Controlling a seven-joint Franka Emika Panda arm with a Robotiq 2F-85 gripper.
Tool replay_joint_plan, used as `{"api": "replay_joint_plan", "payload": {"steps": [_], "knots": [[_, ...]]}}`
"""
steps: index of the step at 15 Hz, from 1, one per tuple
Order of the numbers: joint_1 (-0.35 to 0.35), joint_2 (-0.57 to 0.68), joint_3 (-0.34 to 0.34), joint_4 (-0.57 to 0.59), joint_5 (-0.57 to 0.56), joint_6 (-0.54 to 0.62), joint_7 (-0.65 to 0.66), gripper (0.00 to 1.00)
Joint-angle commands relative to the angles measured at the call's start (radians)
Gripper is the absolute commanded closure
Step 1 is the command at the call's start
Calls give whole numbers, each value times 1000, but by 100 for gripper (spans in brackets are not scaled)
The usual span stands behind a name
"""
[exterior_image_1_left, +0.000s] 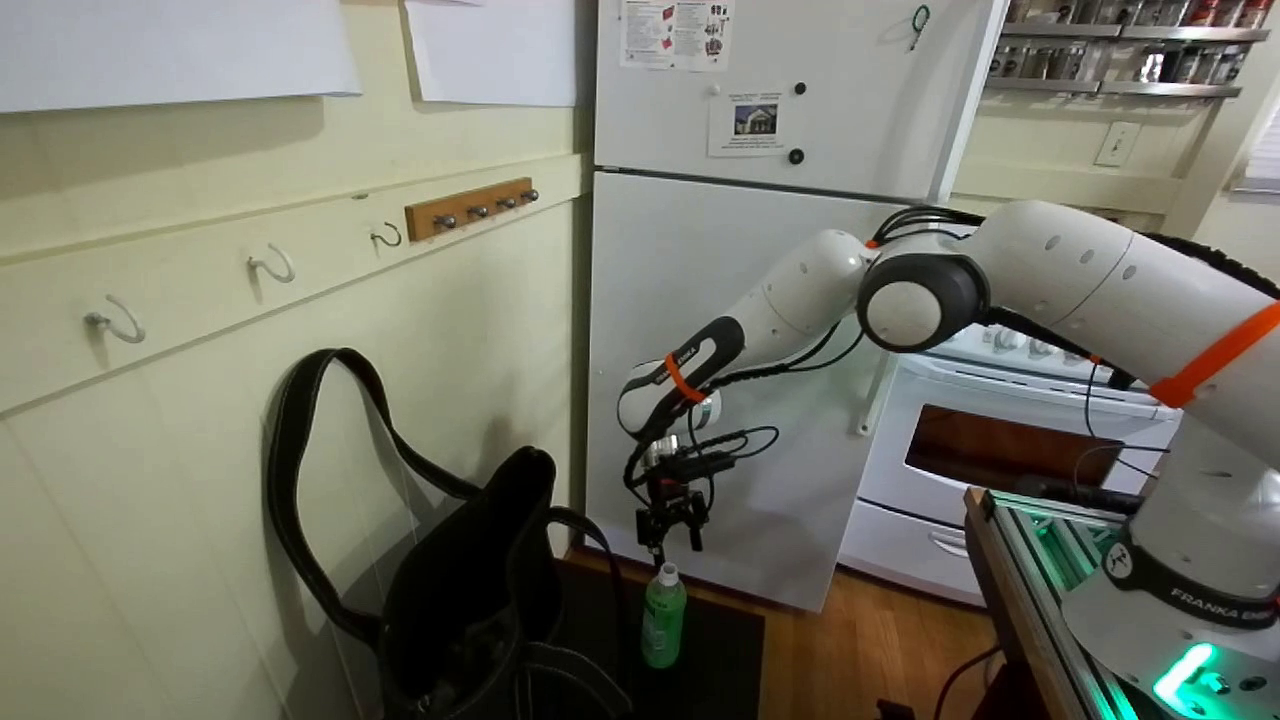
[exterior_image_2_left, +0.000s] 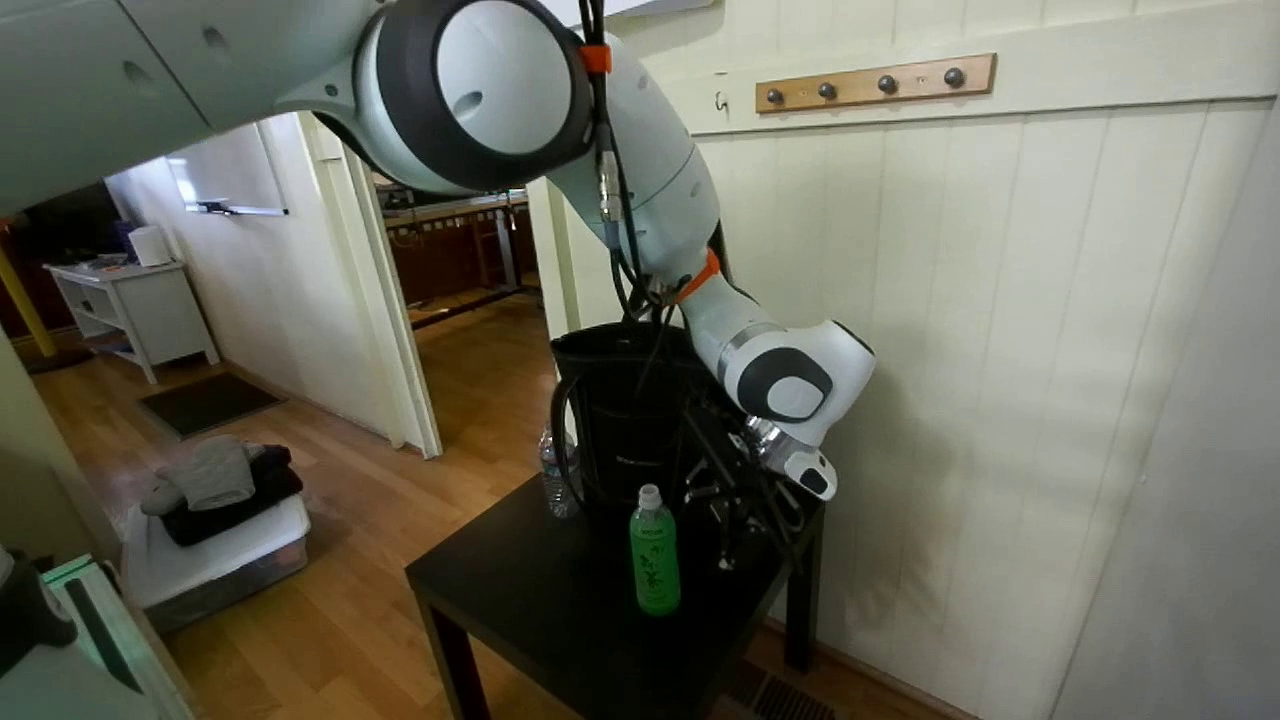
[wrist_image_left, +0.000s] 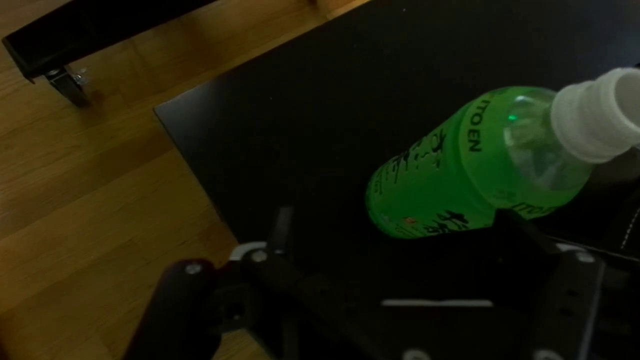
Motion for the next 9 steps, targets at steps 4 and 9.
{"api": "replay_joint_plan", "payload": {"steps": [4,9], "knots": [[-4,165,19,236,-27,-113,83,0],[-5,247,27,346,-27,-180,116,0]]}}
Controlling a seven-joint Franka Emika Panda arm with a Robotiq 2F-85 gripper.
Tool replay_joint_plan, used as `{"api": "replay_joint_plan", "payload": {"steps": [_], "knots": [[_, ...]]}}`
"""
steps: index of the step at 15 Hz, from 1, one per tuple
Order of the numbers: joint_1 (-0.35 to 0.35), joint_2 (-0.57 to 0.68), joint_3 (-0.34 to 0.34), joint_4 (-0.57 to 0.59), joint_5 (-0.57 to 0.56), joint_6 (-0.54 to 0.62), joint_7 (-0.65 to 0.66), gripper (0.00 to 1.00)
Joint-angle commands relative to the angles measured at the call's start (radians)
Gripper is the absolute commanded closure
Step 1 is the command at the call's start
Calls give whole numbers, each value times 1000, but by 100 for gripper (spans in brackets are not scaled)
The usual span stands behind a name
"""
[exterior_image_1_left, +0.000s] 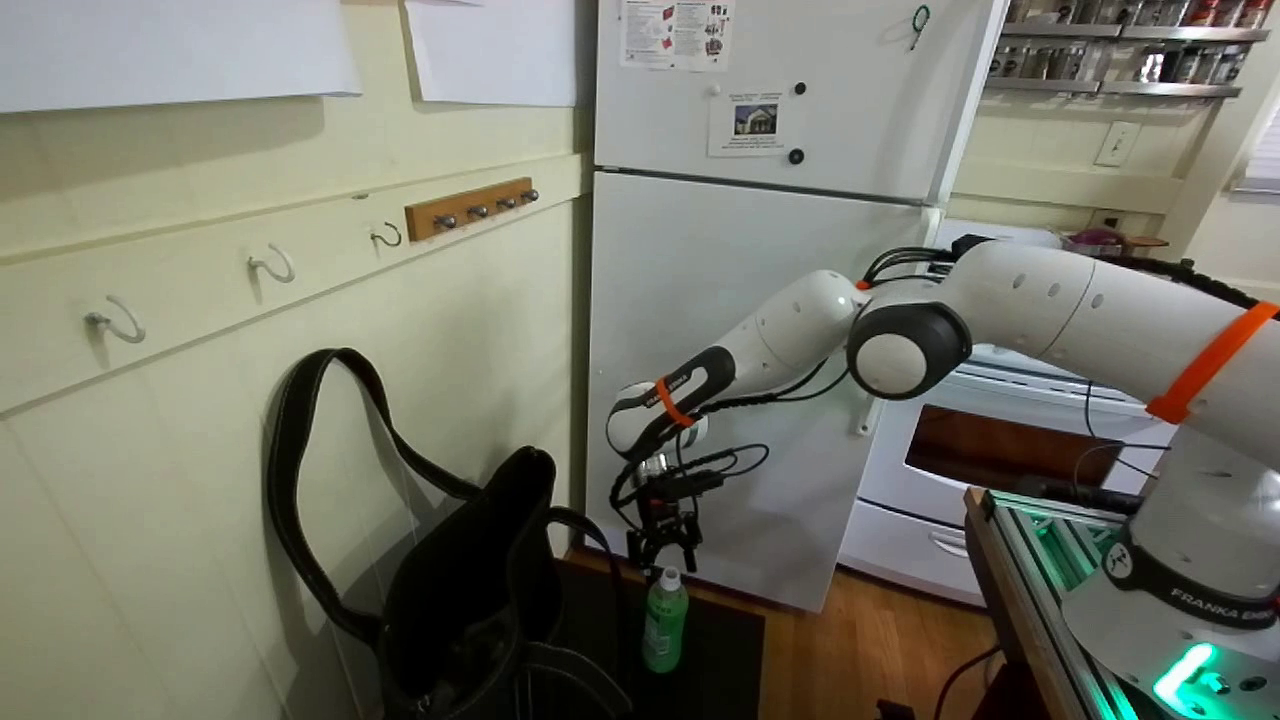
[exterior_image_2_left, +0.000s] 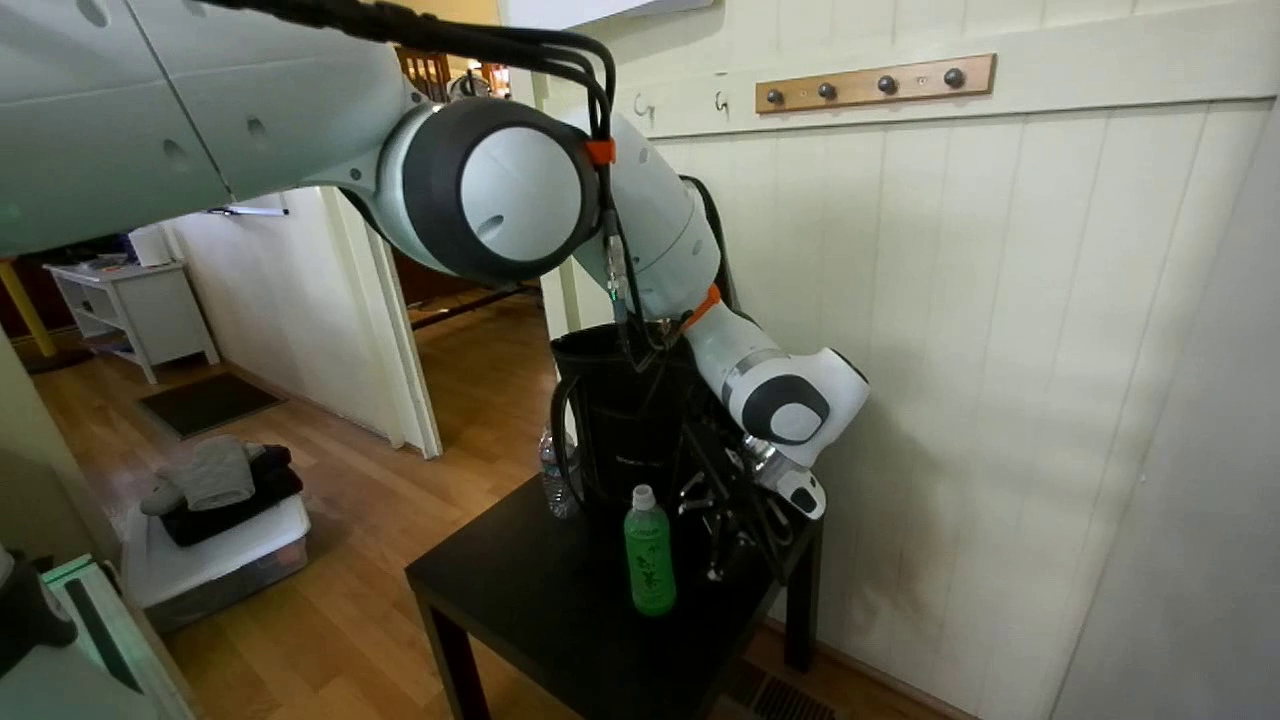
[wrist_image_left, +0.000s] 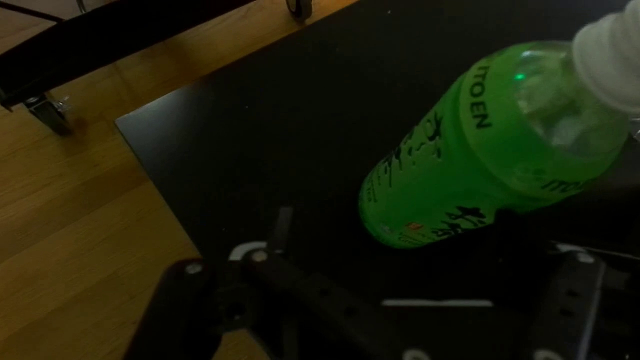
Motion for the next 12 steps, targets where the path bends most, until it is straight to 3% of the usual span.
{"api": "replay_joint_plan", "payload": {"steps": [1,4,6,12], "knots": [[-6,94,13,137,-24,-66,48,0],[-4,135,13,188,-26,-77,68,0],[-3,82,20,98,-21,-39,59,0],[6,82,29,85,-22,-40,54,0]]}}
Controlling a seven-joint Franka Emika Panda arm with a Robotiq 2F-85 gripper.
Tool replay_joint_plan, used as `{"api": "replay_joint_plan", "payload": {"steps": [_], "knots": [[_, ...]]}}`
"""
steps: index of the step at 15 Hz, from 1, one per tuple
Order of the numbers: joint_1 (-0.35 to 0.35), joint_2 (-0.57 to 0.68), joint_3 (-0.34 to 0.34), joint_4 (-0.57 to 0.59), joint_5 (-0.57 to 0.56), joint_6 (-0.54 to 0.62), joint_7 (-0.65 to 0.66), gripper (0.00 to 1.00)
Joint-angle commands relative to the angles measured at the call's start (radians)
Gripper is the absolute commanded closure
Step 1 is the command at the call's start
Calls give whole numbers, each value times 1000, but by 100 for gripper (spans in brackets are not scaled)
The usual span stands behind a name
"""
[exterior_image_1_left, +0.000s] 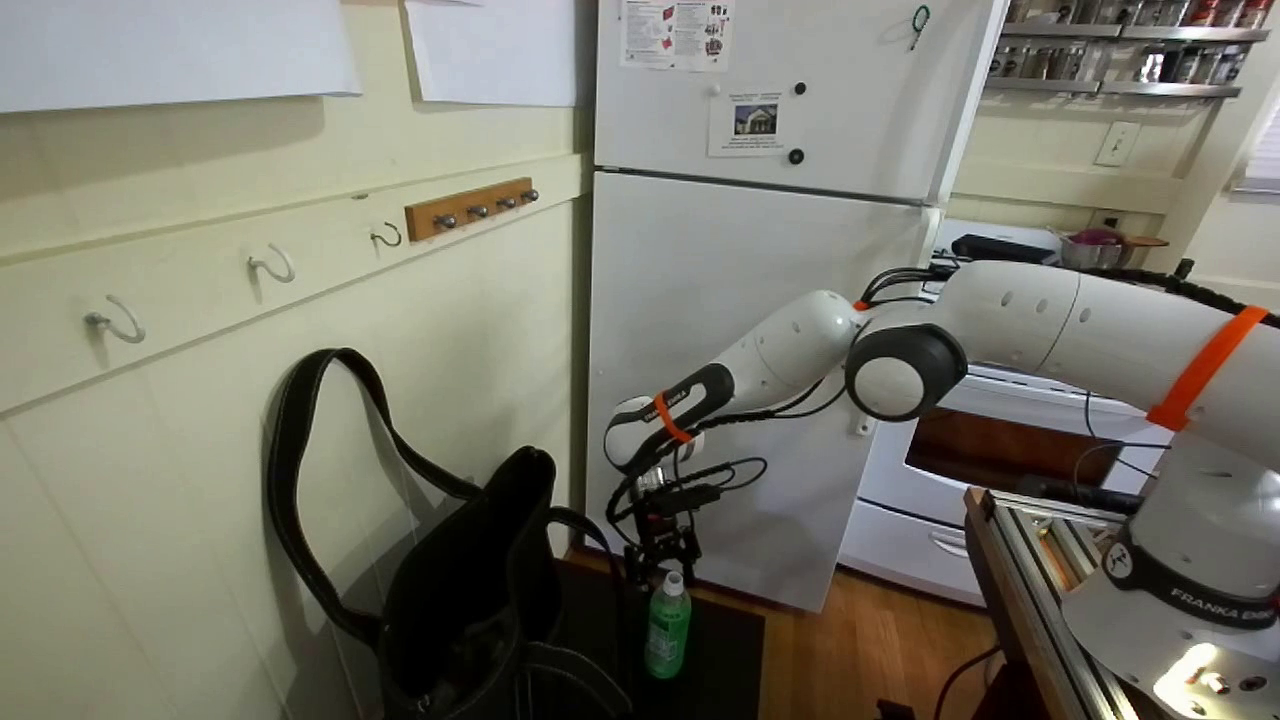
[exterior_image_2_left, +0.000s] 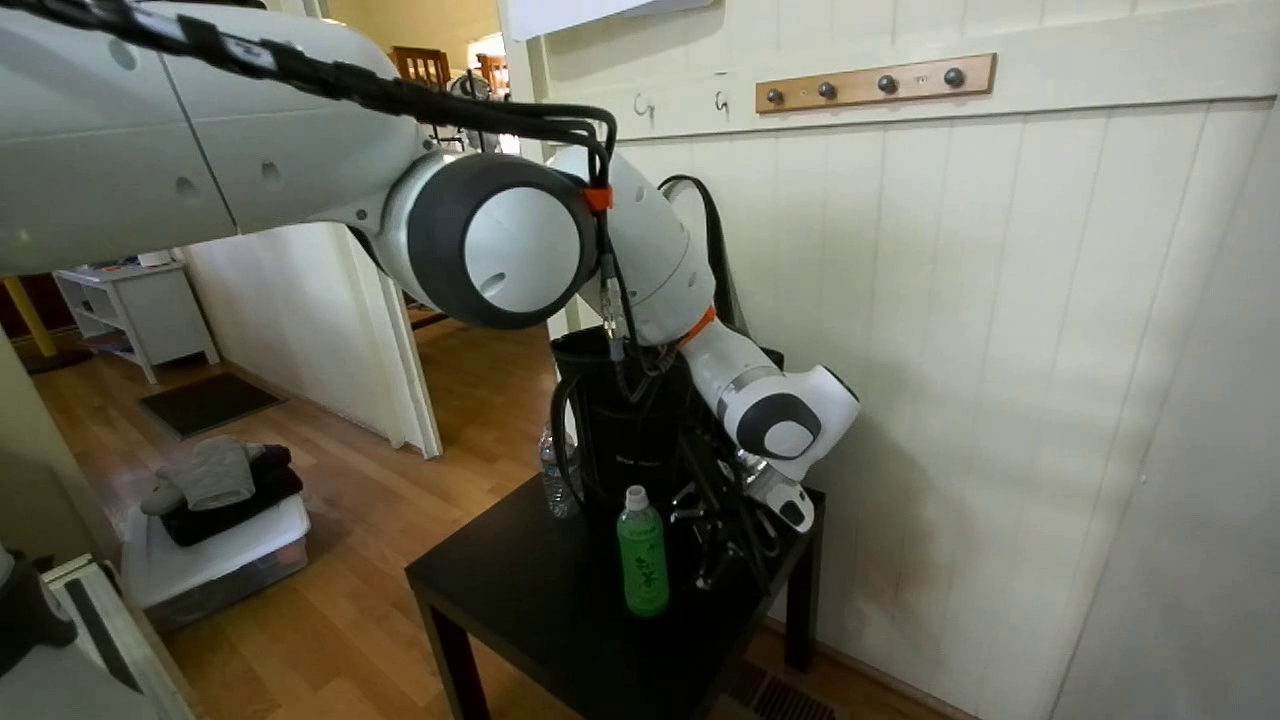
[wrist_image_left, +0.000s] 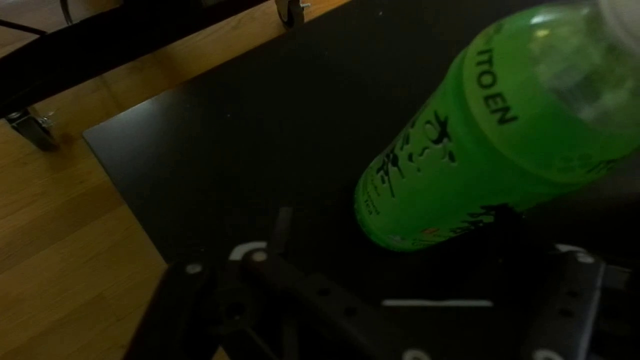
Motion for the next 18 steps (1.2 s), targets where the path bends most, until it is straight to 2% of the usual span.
{"api": "replay_joint_plan", "payload": {"steps": [1,8,18], "knots": [[6,0,13,-12,-22,-10,20,0],[9,0,29,-37,-17,-56,6,0],[-16,0,58,-42,9,-199,-18,0]]}}
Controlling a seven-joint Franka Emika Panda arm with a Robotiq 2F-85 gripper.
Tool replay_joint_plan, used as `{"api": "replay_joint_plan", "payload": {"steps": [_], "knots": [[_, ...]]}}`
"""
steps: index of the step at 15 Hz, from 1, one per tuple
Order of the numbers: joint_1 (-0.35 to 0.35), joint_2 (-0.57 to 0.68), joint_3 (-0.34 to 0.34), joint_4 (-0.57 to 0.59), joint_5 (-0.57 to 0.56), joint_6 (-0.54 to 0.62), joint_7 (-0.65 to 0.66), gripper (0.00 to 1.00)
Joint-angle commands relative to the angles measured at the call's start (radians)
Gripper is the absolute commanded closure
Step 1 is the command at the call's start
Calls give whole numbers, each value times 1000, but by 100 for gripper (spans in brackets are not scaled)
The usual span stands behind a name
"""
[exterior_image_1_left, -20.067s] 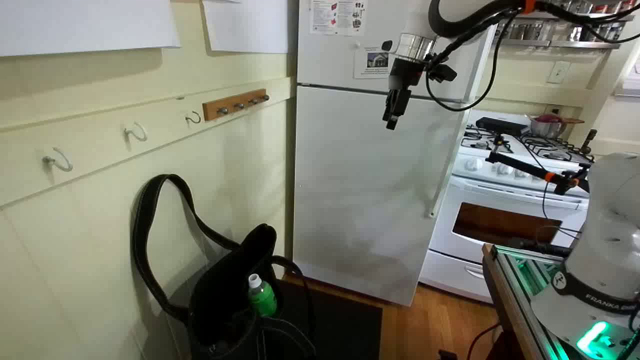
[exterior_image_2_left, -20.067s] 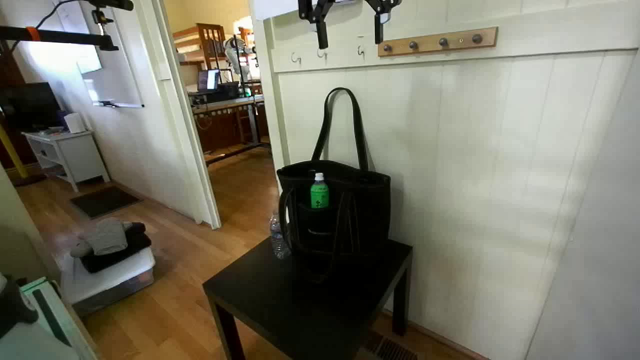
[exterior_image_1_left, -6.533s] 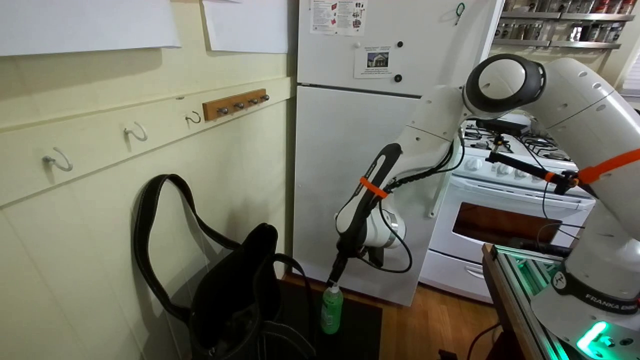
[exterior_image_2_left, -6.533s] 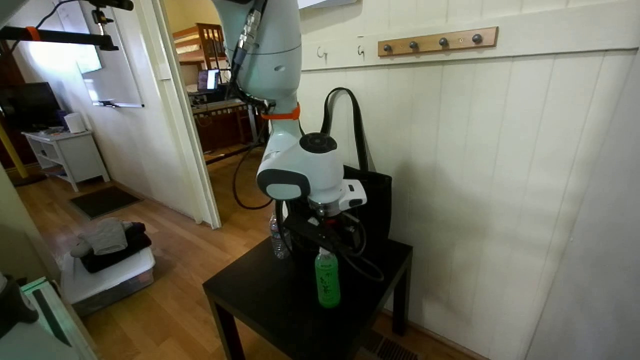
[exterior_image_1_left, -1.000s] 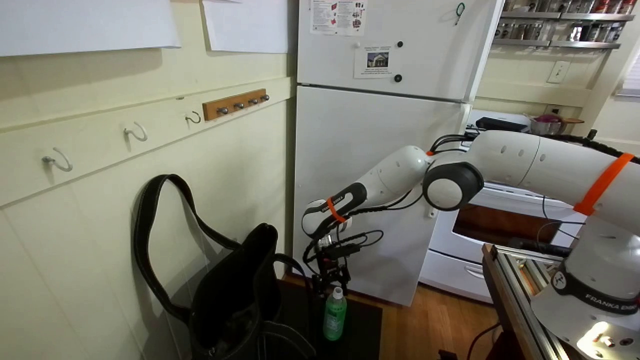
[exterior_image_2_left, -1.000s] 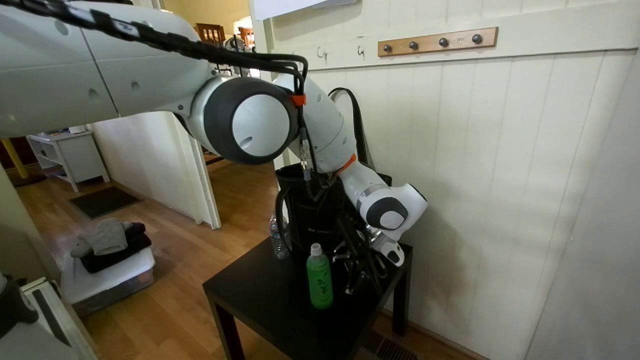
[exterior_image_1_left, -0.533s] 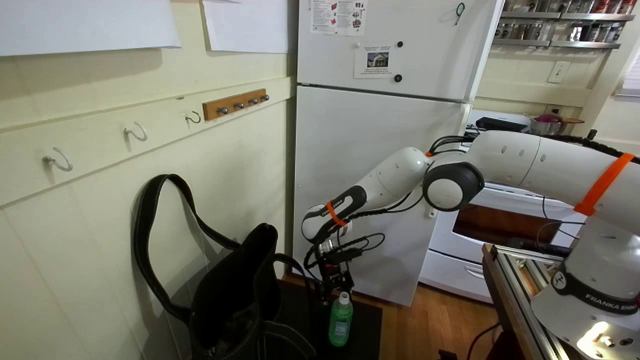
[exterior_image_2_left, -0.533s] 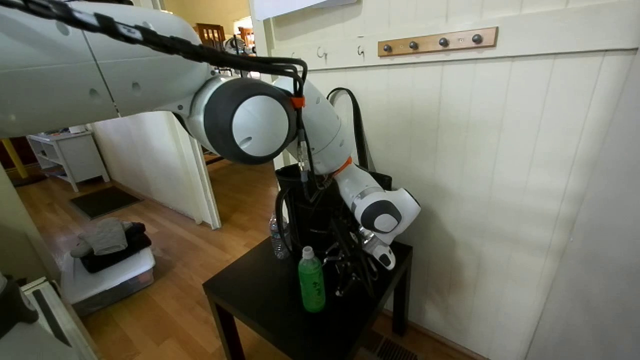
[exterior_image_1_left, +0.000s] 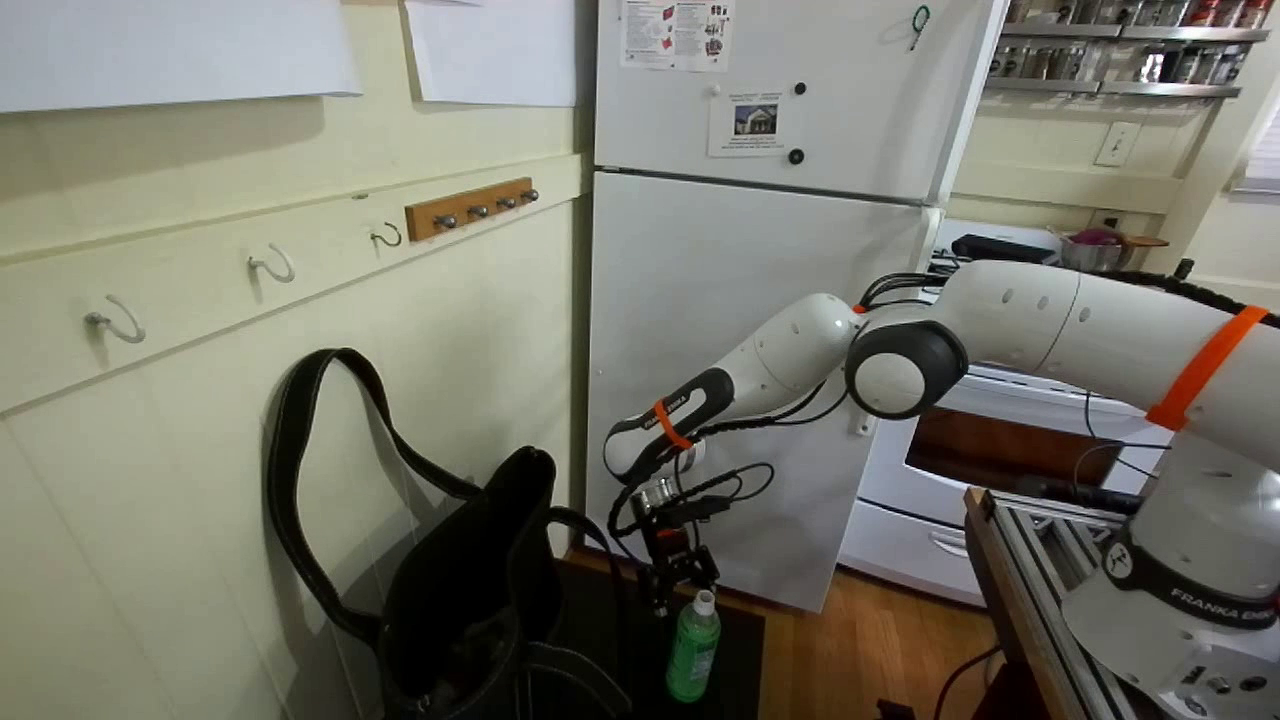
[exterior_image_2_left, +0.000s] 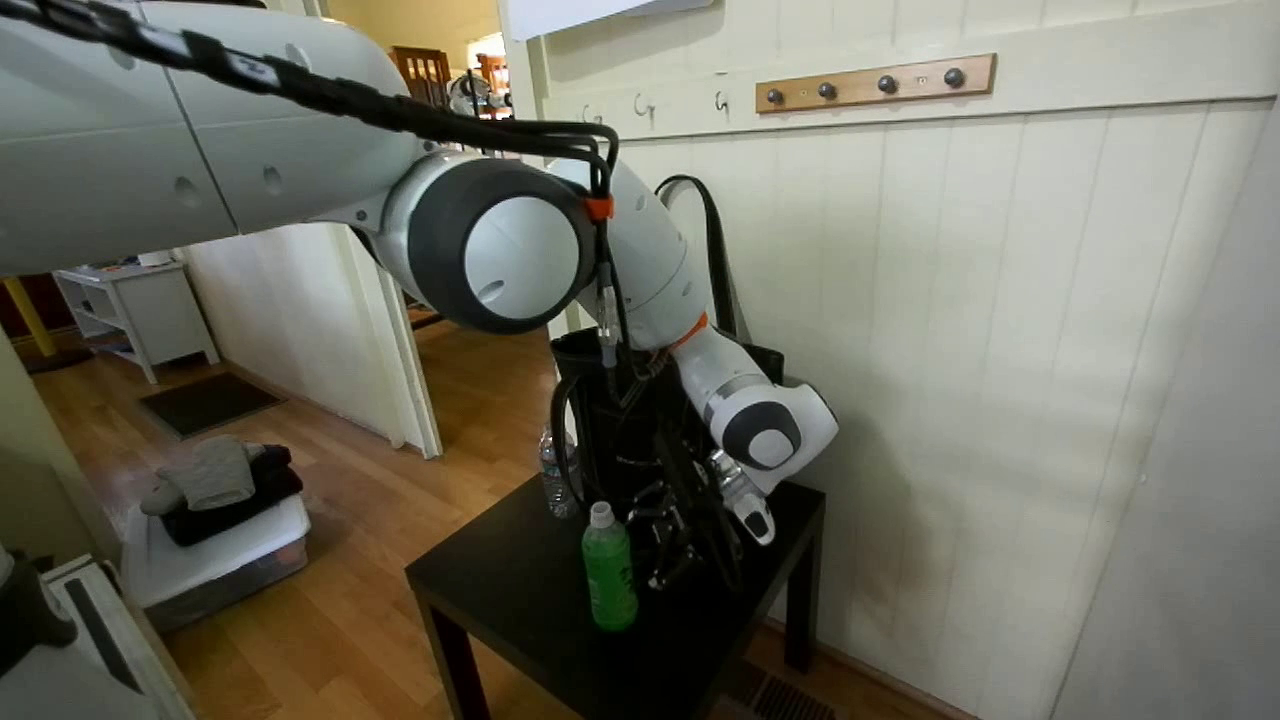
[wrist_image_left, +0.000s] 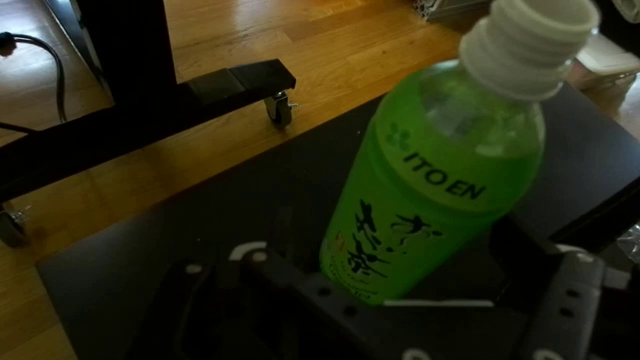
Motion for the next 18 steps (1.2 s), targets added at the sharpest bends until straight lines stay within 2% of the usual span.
{"api": "replay_joint_plan", "payload": {"steps": [1,8,10,12,14,16,18], "knots": [[-8,0,11,-7,8,-38,-14,0],[-3,0,20,-16,9,-66,-30,0],[-1,0,23,-20,9,-68,-35,27],[1,0,25,-23,8,-74,-36,42],[4,0,25,-23,5,-97,-36,11],[7,0,22,-25,4,-124,-36,2],[9,0,21,-25,5,-143,-36,0]]}}
